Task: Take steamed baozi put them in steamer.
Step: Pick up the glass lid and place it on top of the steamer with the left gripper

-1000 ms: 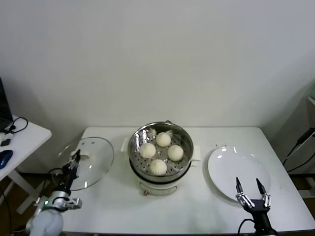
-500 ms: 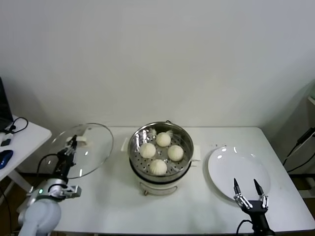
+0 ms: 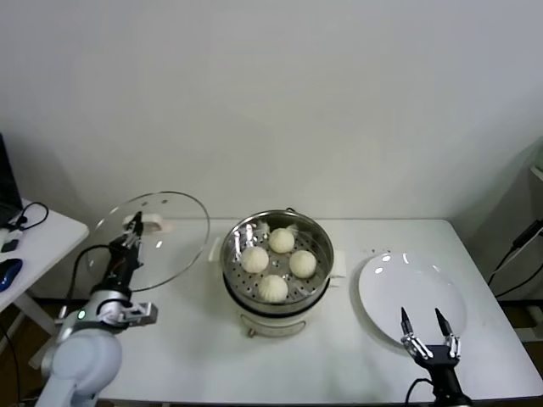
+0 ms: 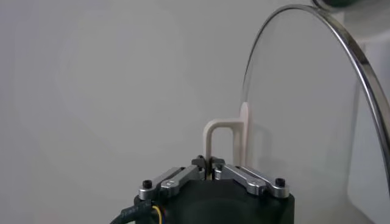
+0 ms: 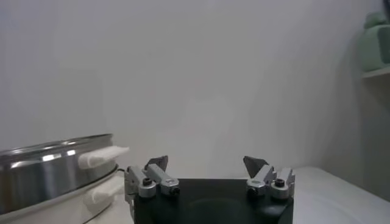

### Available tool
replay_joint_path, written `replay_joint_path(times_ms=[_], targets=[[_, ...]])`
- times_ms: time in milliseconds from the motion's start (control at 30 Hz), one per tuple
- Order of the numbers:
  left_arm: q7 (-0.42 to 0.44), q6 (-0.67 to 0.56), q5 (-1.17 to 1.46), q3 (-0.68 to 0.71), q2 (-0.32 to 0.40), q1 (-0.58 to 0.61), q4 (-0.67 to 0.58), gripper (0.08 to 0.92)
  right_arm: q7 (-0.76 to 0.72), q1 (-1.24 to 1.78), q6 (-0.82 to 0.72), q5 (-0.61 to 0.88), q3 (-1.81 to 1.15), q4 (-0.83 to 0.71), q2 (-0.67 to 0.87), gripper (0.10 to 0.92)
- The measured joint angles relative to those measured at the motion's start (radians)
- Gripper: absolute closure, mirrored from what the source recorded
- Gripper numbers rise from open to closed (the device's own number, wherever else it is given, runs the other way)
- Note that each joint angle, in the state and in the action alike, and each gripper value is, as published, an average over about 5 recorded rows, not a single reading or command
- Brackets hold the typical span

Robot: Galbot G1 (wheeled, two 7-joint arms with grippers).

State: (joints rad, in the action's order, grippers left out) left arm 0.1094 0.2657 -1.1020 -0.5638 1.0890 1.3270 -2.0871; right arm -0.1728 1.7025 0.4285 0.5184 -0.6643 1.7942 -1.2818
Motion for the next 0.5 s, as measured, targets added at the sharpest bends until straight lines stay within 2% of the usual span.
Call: replay_joint_path(times_ms=[500], targets=[[0.087, 0.128, -0.104, 0.223, 0.043, -0.069, -0.055, 0.867, 0.01, 0.004, -0.016, -0.043, 0.006, -0.009, 0.001, 0.203]])
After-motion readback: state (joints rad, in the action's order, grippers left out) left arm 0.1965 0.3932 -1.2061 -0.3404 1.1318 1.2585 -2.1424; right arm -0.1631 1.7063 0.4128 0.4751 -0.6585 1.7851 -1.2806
